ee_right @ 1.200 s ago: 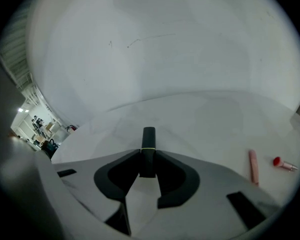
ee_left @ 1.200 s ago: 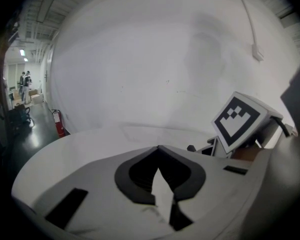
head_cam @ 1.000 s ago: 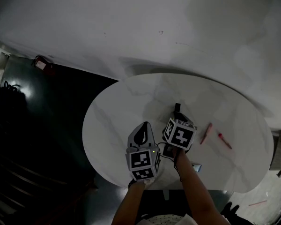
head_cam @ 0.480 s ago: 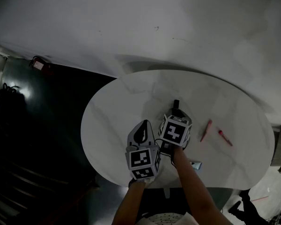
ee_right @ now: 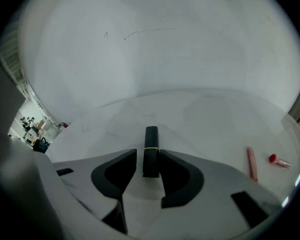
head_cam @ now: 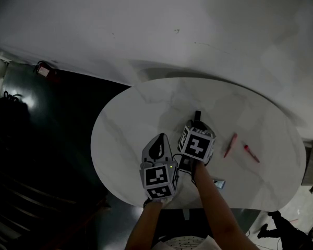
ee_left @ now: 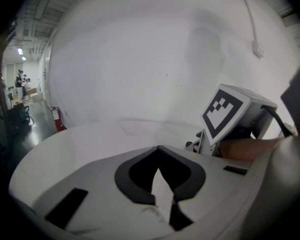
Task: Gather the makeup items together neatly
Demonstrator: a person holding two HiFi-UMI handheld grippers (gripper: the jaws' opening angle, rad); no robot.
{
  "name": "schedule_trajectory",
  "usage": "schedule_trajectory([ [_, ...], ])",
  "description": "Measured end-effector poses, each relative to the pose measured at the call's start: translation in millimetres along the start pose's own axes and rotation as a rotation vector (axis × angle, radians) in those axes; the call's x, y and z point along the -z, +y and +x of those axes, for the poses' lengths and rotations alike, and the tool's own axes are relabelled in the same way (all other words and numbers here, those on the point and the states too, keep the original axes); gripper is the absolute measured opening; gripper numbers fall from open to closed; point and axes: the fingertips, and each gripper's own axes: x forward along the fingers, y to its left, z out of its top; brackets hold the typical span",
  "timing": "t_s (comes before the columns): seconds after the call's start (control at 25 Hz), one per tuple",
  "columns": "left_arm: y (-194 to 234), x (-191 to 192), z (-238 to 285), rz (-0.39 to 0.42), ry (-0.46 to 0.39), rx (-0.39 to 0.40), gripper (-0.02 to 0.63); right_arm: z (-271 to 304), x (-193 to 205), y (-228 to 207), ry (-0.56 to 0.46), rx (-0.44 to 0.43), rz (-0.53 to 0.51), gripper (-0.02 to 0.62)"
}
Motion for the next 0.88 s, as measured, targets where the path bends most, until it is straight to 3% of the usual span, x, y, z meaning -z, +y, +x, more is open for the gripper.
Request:
schedule_trajectory([
  [0.56,8,3,-12,0.001,0.007,-0.018,0.038,-3,5,2,0.005,-0.057,0.040,0.219],
  [0.88,5,-1,-17,0.012,-0.015,-0.014,0.038,-24,-3,-8,-0.057,-0.051,0.027,0.219],
])
